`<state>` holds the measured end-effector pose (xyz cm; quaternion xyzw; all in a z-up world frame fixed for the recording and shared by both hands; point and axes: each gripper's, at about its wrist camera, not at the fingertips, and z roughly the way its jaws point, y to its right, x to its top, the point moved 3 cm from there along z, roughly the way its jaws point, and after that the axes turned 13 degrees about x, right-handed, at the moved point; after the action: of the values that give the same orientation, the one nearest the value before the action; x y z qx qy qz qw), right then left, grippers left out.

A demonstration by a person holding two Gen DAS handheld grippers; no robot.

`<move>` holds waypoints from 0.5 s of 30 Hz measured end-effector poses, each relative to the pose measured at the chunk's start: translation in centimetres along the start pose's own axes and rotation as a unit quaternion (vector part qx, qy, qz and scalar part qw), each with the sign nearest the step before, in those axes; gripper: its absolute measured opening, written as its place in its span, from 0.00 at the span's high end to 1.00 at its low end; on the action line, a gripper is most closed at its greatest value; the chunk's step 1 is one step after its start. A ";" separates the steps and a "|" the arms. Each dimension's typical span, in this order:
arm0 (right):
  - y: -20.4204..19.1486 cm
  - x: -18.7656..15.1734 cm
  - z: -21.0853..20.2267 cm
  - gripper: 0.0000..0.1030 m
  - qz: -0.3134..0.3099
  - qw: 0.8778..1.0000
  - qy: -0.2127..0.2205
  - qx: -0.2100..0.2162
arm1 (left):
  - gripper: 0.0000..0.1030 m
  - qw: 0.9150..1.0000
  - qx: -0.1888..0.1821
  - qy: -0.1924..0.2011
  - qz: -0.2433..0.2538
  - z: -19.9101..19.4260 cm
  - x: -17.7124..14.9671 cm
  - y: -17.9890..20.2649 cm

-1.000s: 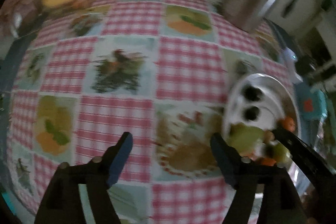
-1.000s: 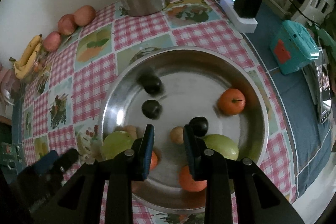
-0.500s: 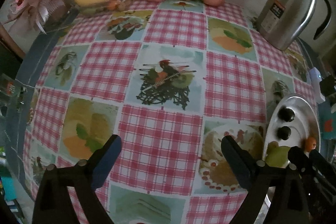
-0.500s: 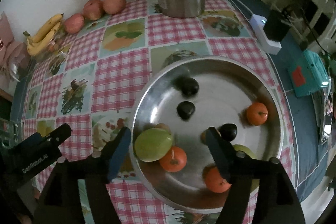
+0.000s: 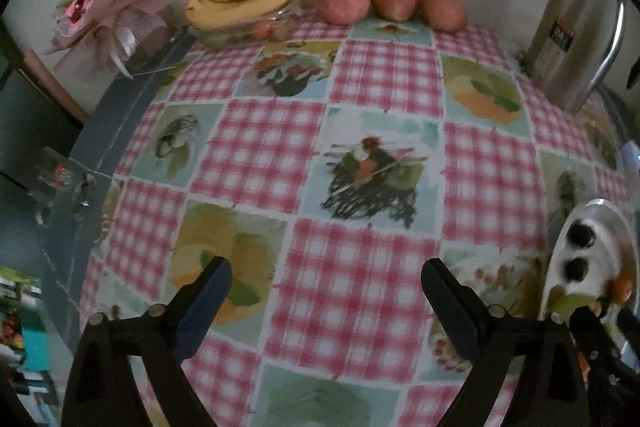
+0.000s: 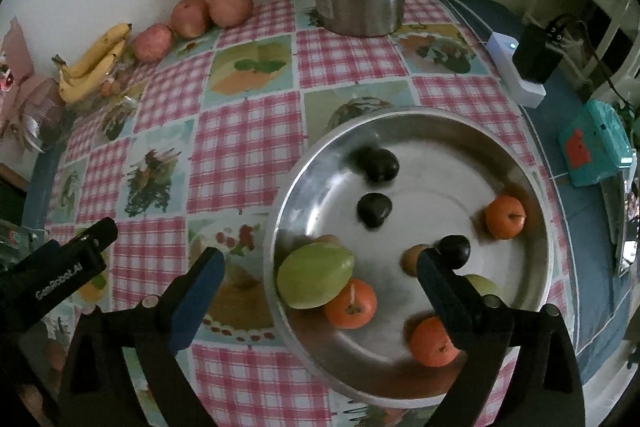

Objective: Organize fruits

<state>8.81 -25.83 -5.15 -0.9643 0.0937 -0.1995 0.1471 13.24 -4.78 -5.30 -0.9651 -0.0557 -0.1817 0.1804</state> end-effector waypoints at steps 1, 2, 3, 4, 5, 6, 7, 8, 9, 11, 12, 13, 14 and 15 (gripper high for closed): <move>-0.2 -0.2 0.0 0.06 -0.001 1.000 -0.002 0.002 | 0.05 1.000 0.006 0.000 0.008 -0.1 -0.3 -0.2; -0.4 -0.4 -0.2 0.06 -0.003 1.000 -0.003 0.002 | 0.06 1.000 0.010 0.001 0.012 -0.3 -0.6 -0.4; -0.7 -0.7 -0.3 0.06 -0.007 1.000 -0.004 0.001 | 0.06 1.000 0.013 0.001 0.016 -0.6 -0.8 -0.7; -0.8 -1.0 -0.6 0.06 -0.009 1.000 -0.004 0.000 | 0.05 1.000 0.015 0.001 0.018 -0.8 -1.1 -1.1; -1.1 -1.5 -1.0 0.06 -0.010 1.000 -0.003 0.001 | 0.06 1.000 0.013 0.002 0.018 -1.1 -1.4 -1.5; -1.2 -1.9 -1.3 0.06 -0.011 1.000 -0.003 0.002 | 0.05 1.000 0.010 0.002 0.017 -1.4 -1.8 -1.9; -1.4 -2.3 -1.6 0.06 -0.012 1.000 -0.002 0.003 | 0.05 1.000 0.008 0.001 0.018 -1.8 -2.3 -2.3; -1.5 -2.9 -2.1 0.06 -0.013 1.000 -0.002 0.003 | 0.05 1.000 0.007 0.000 0.019 -2.0 -2.8 -2.6; -1.7 -3.4 -2.4 0.06 -0.015 1.000 -0.001 0.003 | 0.05 1.000 0.007 -0.001 0.022 -2.2 -3.3 -2.9; -1.8 -4.6 -3.0 0.06 -0.016 1.000 -0.002 -0.003 | 0.06 1.000 0.006 0.000 0.028 -2.8 -4.4 -3.5; -1.9 -5.2 -3.2 0.06 -0.017 1.000 -0.003 -0.007 | 0.06 1.000 0.007 0.002 0.029 -3.1 -5.1 -3.9; -1.9 -5.7 -3.4 0.06 -0.016 1.000 -0.003 -0.008 | 0.06 1.000 0.008 0.004 0.028 -3.3 -5.5 -4.2; -2.0 -6.3 -3.7 0.06 -0.016 1.000 -0.003 -0.007 | 0.05 1.000 0.007 0.005 0.027 -3.5 -5.9 -4.4; -2.1 -6.9 -4.0 0.06 -0.016 1.000 -0.003 -0.008 | 0.06 1.000 0.003 0.007 0.026 -3.7 -6.3 -4.7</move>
<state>1.24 -23.23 -3.46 -0.9673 0.0794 -0.1982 0.1367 5.34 -2.07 -2.85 -0.9644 -0.0300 -0.1831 0.1887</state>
